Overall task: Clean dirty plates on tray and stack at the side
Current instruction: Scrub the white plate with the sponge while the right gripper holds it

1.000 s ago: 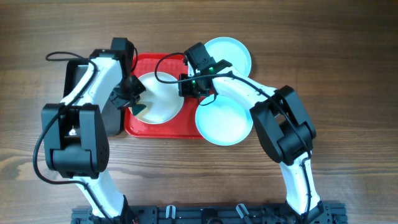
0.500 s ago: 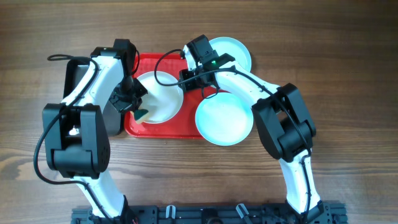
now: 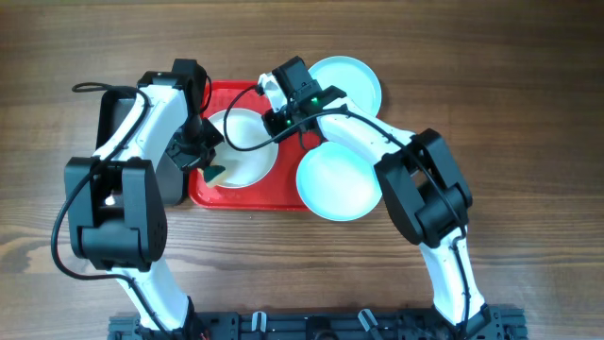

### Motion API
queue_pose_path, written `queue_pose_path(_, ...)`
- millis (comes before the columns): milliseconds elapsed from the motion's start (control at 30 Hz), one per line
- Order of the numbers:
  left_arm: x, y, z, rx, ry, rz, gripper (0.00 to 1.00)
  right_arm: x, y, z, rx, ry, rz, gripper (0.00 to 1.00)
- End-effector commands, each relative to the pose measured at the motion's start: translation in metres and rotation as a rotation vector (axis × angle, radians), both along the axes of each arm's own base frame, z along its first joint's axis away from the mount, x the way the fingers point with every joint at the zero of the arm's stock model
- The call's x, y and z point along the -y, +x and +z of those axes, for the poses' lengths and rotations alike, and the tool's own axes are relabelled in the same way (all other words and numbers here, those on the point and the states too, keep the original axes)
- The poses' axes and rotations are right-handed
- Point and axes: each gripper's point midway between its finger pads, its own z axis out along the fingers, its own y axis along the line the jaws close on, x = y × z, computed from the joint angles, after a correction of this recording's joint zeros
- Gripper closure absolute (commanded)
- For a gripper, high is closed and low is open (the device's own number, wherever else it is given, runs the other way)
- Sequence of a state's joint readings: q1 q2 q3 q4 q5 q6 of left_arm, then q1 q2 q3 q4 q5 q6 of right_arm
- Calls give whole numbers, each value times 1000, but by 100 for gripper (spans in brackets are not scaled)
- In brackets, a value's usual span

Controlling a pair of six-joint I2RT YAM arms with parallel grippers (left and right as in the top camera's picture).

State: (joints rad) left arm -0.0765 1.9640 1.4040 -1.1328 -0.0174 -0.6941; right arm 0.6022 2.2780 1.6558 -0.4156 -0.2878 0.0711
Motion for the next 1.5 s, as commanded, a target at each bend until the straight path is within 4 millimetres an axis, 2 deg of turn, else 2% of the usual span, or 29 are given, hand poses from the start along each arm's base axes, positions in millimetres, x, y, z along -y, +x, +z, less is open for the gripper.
queue_pose_path(0, -1, 0, -4, -12, 8, 16, 96, 7, 4, -17, -71, -24, -144, 96)
queue_pose_path(67, -1, 1, -4, -9, 8, 16, 96, 21, 10, -20, -82, -66, -267, 96)
queue_pose_path(167, -1, 4, -5, 7, 7, 16, 96, 35, 7, -26, -138, -100, -384, 96)
queue_pose_path(400, 0, 14, -6, 46, 4, 17, 96, 72, -26, -35, -395, -171, -707, 96)
queue_pose_path(533, 1, 19, -6, 68, 2, 17, 96, 67, -35, -34, -454, -153, -704, 96)
queue_pose_path(667, -5, 36, -14, 152, 58, 1, 96, 59, -28, -32, -398, -133, -588, 96)
queue_pose_path(767, 10, 47, -26, 218, 50, -136, 96, 58, -27, -31, -387, -132, -575, 96)
queue_pose_path(967, 46, 26, -35, 165, 25, -325, 96, 58, -24, -33, -378, -131, -578, 96)
queue_pose_path(1100, 107, 2, -33, 134, -263, -687, 96, 58, -24, -33, -377, -130, -577, 96)
queue_pose_path(1167, 119, -8, -30, 125, -347, -783, 96, 58, -24, -33, -377, -129, -577, 96)
queue_pose_path(1233, 123, -14, -28, 118, -397, -844, 96, 58, -24, -33, -375, -130, -576, 96)
queue_pose_path(1333, 118, -10, -29, 130, -381, -855, 96, 59, -24, -33, -373, -132, -578, 96)
queue_pose_path(1367, 109, -3, -31, 132, -324, -809, 96, 59, -24, -33, -373, -133, -575, 96)
queue_pose_path(1433, 79, 10, -35, 126, -146, -657, 96, 59, -24, -33, -371, -133, -572, 96)
queue_pose_path(1467, 55, 16, -36, 120, -9, -546, 96, 59, -24, -33, -370, -135, -568, 96)
